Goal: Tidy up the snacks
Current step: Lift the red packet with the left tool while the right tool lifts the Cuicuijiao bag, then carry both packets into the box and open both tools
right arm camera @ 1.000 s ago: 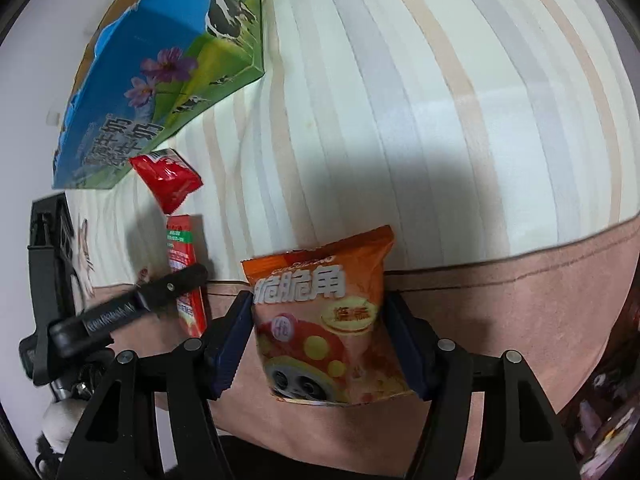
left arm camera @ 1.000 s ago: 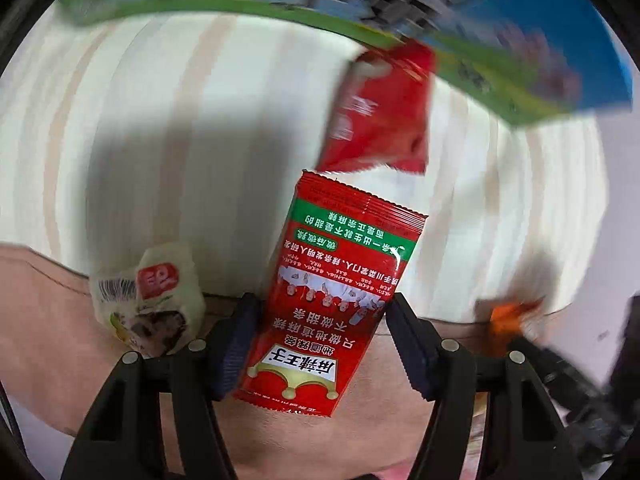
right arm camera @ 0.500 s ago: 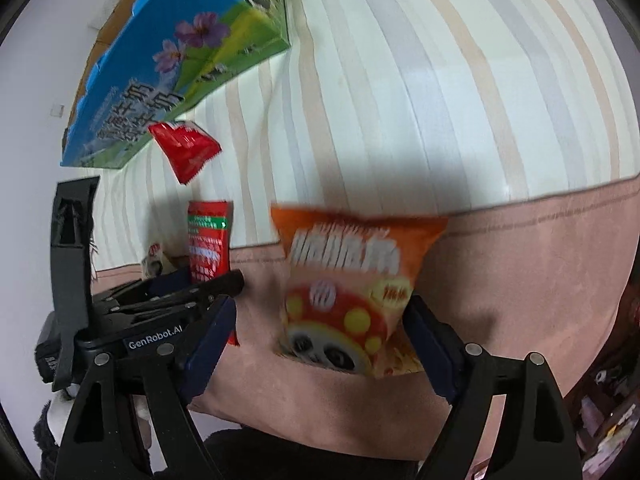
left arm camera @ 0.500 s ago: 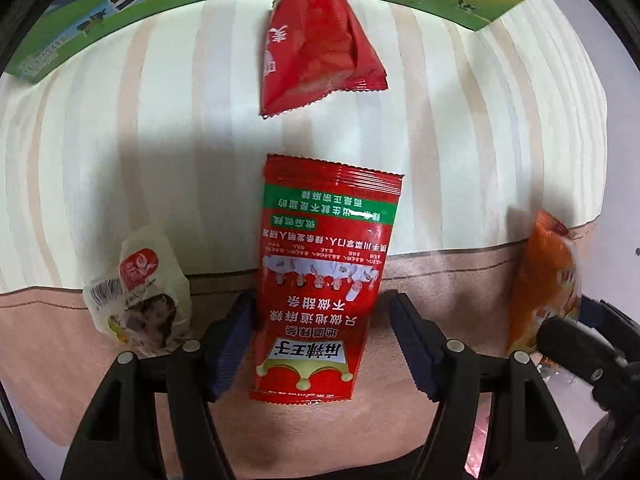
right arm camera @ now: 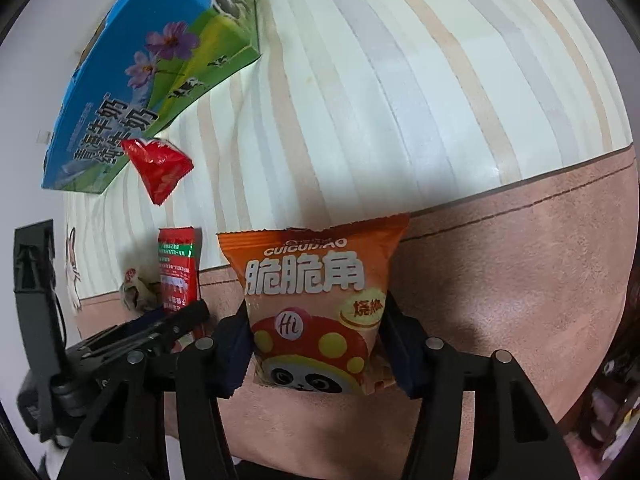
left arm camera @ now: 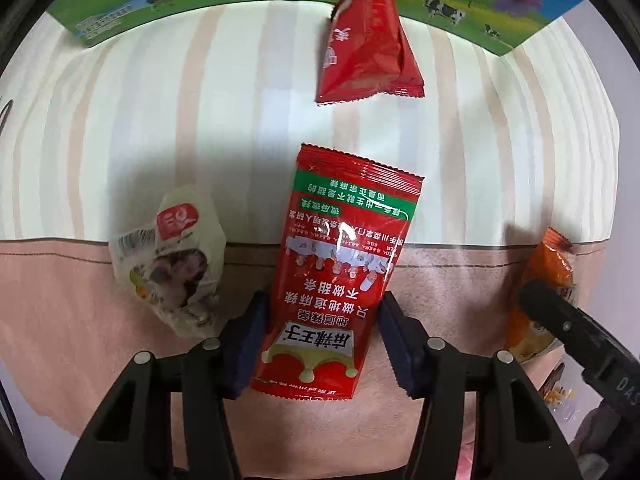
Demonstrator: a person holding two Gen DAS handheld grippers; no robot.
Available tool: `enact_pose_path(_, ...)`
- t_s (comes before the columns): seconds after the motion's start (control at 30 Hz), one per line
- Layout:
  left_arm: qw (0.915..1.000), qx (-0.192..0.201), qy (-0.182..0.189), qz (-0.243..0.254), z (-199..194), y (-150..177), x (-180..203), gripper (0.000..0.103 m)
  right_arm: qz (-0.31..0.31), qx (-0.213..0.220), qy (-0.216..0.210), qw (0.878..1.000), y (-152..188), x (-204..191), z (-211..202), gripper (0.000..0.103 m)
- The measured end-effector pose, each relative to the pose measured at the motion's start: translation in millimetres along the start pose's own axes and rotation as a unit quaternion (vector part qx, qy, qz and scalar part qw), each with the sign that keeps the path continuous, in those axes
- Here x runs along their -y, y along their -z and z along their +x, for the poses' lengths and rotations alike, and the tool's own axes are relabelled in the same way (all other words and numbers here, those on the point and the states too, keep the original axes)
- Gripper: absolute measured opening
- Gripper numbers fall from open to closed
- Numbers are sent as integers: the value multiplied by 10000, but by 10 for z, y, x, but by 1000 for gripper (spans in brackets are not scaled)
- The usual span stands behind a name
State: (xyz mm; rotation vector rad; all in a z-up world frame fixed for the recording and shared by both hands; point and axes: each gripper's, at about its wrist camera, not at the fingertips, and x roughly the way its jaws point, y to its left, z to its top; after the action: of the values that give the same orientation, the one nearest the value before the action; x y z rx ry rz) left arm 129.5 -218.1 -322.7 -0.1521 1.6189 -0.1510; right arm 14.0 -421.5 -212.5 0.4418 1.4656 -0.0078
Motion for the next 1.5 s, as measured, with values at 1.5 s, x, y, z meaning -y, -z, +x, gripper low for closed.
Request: enact_pose_path(1.5,9929,1047,208,-533,-1913,-2660,-1255,51,-1021,772,-363,9911,-2558,-1739,-888,54)
